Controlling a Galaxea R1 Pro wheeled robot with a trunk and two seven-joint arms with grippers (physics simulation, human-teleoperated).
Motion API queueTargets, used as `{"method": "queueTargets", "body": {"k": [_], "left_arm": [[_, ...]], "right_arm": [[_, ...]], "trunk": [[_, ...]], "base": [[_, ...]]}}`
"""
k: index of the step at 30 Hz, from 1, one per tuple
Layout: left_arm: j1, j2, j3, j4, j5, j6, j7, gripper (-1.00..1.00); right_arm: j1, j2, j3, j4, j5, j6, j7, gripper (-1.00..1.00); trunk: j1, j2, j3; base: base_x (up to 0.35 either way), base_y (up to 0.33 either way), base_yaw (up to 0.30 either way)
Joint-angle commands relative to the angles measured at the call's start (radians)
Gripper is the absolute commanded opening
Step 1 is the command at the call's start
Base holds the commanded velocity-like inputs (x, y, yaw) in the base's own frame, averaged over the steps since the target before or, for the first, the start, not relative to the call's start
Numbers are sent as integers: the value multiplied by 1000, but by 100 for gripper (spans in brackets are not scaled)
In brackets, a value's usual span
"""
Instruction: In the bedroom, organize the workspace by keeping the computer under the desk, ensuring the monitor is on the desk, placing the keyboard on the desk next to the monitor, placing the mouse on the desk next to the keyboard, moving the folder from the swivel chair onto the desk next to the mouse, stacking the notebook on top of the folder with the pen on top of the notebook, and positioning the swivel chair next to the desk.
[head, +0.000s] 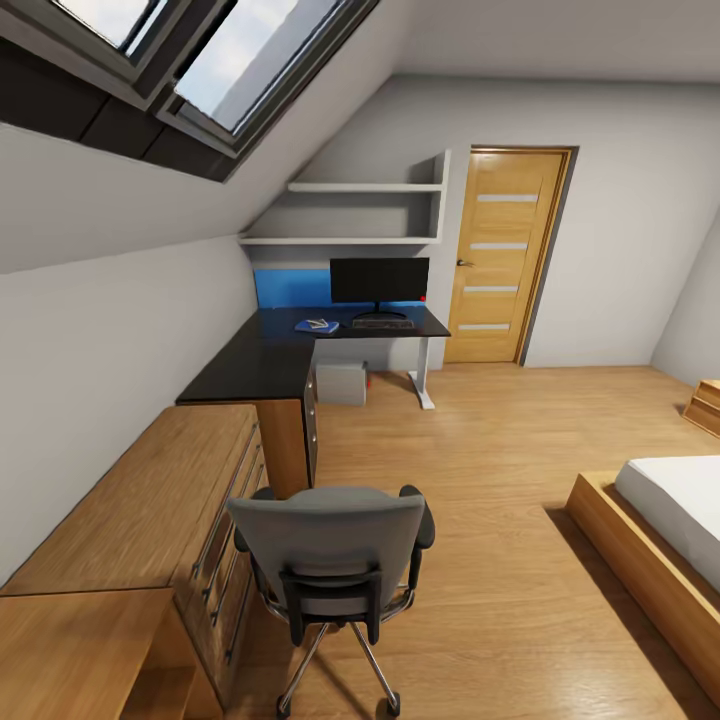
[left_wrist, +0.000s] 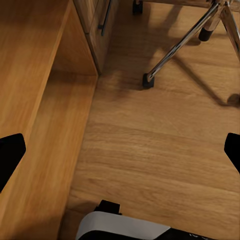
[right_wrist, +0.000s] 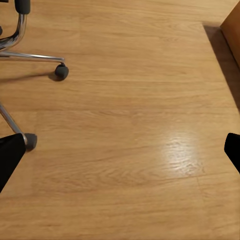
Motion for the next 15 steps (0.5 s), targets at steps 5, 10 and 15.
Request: {"method": "queueTargets", "body": {"k": [5,10,15], "left_arm": [[-1,-1,-8,-1,3,-2,7,100],[-1,-1,-8,-1,2,-2,6,100],[-1,-1,-8,-1,2,-2,5,100]], "right_arm": [[-1,0,9,2,-6,-3,-3,100],[-1,0,9,2,-6,-3,-3,100],[-1,0,9,2,-6,-3,-3,100]], "trunk": [[19,-36,-17],[39,-71,-33],[58,-106,-48]], "base": [[0,0,0],[-6,0,0],[-128,0,0]]}}
